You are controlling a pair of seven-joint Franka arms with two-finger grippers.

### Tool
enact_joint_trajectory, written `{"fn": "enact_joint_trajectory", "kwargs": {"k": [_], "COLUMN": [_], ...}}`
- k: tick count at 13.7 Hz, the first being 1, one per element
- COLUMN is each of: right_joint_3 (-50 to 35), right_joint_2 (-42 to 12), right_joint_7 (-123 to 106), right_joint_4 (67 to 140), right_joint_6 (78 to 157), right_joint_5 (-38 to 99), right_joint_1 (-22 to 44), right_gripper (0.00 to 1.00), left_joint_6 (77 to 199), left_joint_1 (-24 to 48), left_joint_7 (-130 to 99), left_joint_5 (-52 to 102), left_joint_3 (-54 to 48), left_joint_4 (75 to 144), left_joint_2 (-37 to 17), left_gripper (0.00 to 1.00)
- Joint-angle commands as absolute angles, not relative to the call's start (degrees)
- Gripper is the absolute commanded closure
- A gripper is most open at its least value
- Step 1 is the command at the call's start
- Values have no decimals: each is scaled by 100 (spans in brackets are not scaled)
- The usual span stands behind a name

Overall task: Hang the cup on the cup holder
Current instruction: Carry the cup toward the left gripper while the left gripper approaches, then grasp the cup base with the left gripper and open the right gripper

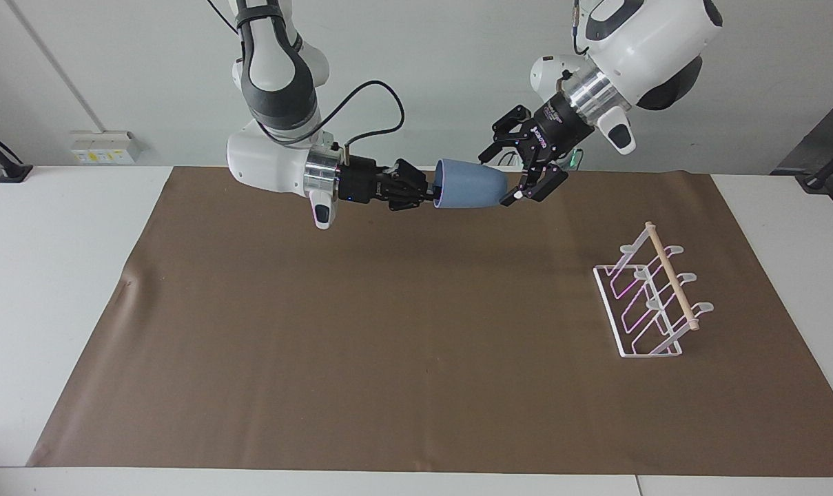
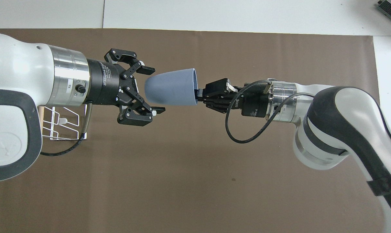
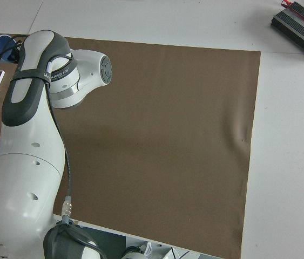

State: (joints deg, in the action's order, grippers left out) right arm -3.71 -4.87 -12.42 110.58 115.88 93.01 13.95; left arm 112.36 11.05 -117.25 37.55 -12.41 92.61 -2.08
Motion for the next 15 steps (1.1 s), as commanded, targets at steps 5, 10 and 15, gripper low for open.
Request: {"fn": "enact_joint_trajectory", "kwargs": {"k": [5,10,15], "right_joint_3": [-378,-378,-378], "right_joint_2": [-343,-343,-343], "right_joint_7": [-1169,-1160,-1125], "right_joint_4": [11197,11197,11197], "right_joint_6": [11689,11689,11689], "right_joint_5": [9439,9439,9439], "right_joint_1": [1397,1397,1397], "right_gripper": [100,100,100], "left_joint_6": [11426,11452,11408], "left_joint_1": [1327,1503,1459], "left_joint_7": [-11734,-11716,-11654], "left_joint_5": [3727,3551,3481], "left_joint_3": [-1195,-1195,-1187], "left_joint_4": [9290,9299,9290], "left_joint_2": [-246,-246,-237], "left_gripper": [0,33,100]}}
